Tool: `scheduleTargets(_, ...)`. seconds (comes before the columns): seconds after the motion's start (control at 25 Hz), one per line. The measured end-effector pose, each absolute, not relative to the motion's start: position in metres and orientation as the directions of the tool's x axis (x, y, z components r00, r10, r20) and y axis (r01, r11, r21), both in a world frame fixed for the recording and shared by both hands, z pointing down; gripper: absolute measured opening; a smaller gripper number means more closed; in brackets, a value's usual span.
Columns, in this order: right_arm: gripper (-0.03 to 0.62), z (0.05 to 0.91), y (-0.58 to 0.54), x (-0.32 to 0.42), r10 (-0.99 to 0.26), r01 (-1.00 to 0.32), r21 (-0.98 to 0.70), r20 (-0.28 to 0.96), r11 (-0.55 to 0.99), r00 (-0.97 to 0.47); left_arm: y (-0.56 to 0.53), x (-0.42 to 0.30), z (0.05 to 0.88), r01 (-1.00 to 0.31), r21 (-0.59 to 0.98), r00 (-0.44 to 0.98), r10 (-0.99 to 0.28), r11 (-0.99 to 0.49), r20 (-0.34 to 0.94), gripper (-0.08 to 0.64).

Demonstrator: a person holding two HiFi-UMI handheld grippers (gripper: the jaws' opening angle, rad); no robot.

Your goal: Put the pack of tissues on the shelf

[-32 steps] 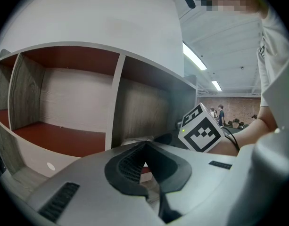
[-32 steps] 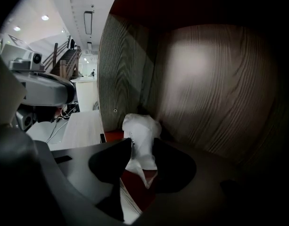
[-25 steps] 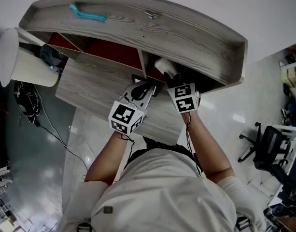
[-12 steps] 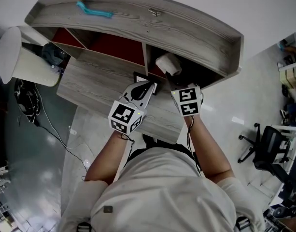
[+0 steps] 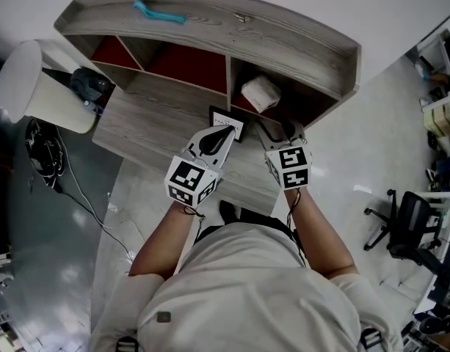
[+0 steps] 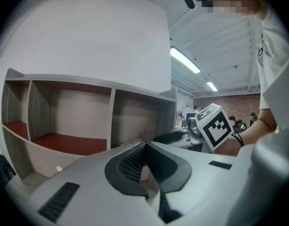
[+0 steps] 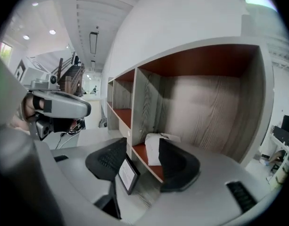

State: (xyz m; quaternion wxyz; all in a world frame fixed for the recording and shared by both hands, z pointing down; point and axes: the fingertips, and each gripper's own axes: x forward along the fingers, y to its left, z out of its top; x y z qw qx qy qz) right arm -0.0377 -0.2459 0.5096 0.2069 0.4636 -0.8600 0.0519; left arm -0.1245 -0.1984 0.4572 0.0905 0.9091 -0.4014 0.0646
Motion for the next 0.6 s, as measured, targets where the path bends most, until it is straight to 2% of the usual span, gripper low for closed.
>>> scheduleTargets(0.24,0.161,0.498,-0.214,-0.041,-0.775,-0.814,0.091,0.379,0.574,-0.505,-0.170,-0.126,0.448,-0.731,0.101,0.681,-0.711,-0.675,0.175,0.015)
scheduleTargets(0.32,0.101,0.494,-0.203,-0.041,-0.776,-0.811,0.097,0.372,0.578,-0.509,-0.161,-0.127,0.443,-0.729,0.097,0.683,-0.710,-0.678,0.169,0.015)
scheduleTargets(0.6,0.028,0.481,-0.168,-0.042,-0.767,-0.793,0.094,0.345,0.602,-0.541,-0.134,-0.137,0.425,-0.727,0.095,0.686,-0.715,-0.680,0.135,0.015)
